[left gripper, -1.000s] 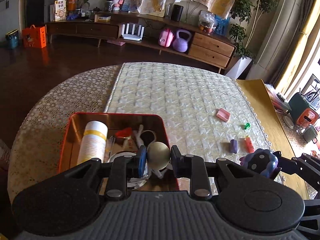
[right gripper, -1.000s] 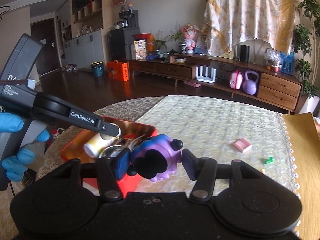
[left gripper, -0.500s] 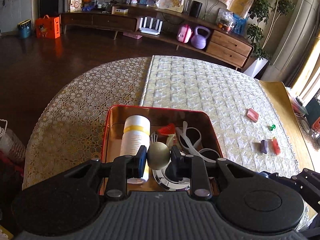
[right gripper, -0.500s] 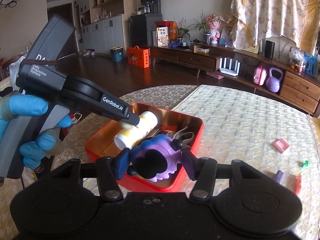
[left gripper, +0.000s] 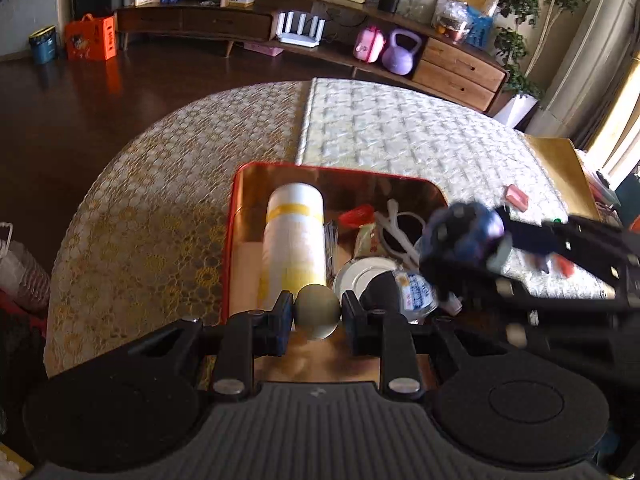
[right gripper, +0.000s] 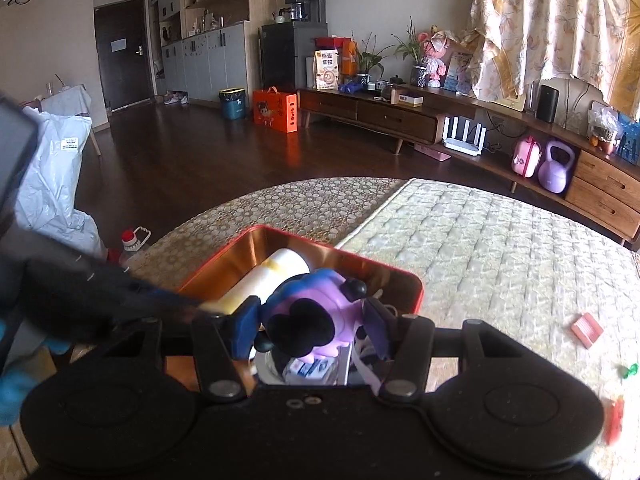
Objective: Organize rigid objects
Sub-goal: 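Carry the ball and plush toy into the red box and open both tools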
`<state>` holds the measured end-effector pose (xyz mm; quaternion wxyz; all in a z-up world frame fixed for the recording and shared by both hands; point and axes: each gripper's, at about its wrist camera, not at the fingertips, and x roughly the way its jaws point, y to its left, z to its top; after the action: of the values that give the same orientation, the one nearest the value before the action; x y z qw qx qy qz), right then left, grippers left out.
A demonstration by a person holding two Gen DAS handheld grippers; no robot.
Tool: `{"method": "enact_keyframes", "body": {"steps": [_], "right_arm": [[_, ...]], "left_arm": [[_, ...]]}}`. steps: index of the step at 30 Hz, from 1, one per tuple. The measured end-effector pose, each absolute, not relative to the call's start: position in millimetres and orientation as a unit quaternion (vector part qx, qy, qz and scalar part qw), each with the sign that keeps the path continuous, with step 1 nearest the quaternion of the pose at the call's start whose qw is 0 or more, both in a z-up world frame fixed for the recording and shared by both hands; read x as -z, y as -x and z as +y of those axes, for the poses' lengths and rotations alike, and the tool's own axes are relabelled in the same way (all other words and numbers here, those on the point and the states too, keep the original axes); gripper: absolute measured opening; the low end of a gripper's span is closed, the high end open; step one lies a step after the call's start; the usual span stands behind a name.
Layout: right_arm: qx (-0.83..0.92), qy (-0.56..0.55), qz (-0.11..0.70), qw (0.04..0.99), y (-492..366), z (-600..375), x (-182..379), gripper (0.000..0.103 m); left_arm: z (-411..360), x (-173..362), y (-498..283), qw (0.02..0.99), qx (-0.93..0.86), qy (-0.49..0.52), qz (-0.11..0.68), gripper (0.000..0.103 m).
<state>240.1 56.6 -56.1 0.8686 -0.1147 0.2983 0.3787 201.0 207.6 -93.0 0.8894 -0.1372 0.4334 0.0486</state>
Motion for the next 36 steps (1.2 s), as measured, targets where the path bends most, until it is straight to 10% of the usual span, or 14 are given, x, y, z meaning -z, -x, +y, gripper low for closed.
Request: {"method": "enact_keyframes", "body": {"steps": [36], "right_arm": [[-0.376,0.077,0.328,0.863,-250.4,39.8,51.7,0.063]], "left_arm": [[184.5,104.0,-204.3,0.87,-0.065,0.113,0.476,0.03]]}}
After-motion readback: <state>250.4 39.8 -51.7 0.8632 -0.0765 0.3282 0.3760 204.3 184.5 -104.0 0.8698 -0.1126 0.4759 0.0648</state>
